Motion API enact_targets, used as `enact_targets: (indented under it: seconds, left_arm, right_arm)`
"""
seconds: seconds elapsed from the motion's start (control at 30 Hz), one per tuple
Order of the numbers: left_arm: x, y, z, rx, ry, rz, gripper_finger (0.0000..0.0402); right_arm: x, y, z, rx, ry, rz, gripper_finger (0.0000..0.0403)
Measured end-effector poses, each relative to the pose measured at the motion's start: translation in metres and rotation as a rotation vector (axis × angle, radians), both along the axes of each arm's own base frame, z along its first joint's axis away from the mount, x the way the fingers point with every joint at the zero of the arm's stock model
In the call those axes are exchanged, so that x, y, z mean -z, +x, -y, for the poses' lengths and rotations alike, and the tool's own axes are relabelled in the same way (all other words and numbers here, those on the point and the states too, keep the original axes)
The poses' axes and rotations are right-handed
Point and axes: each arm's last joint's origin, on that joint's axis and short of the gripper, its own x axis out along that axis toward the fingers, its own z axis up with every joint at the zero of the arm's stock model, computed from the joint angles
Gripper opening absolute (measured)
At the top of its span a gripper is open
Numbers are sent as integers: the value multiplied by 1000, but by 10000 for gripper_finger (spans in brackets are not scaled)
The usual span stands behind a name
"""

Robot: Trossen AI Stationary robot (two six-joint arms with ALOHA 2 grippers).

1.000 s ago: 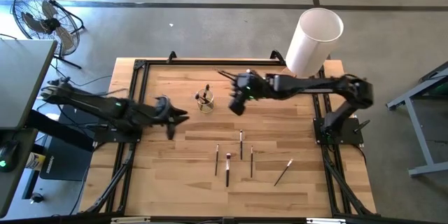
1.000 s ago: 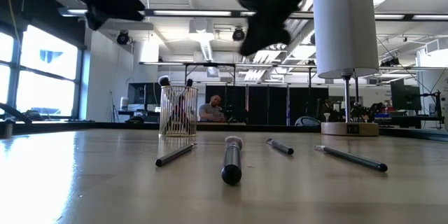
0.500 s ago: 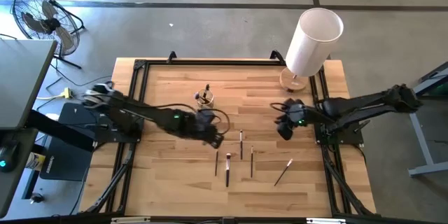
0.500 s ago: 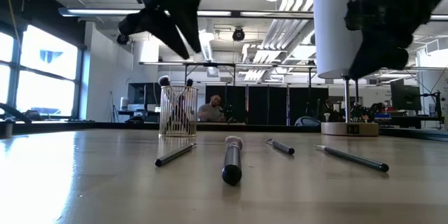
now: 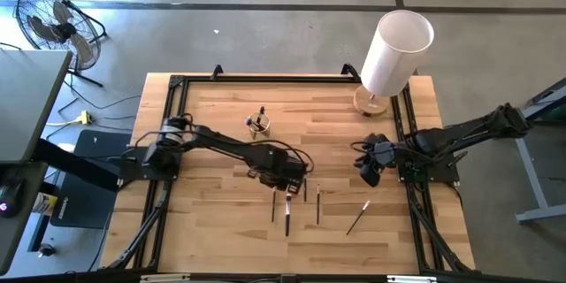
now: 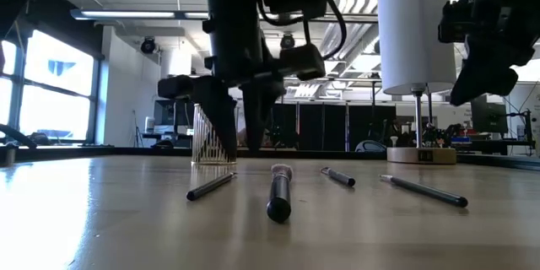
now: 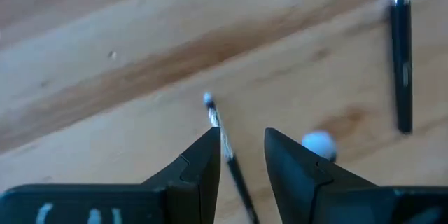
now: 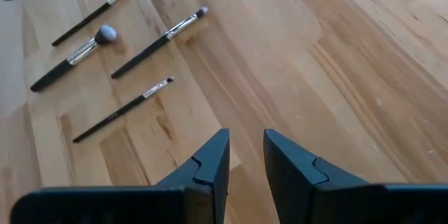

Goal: Put items in baskets/containers
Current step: Put the makeup brush into the wire organizer

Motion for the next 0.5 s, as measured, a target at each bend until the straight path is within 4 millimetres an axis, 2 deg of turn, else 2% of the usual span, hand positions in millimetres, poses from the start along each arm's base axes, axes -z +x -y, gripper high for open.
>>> enact_targets:
  seconds: [0.17,0.5]
  left_arm:
    - [10,1,-1,-42,30,-30,110]
    - [11,2,-2,-71,66,-28,110]
  right_arm:
    - [0,-1,-3,-31,-11,-2,83]
    - [0,-1,-3,-48,-28,-3,83]
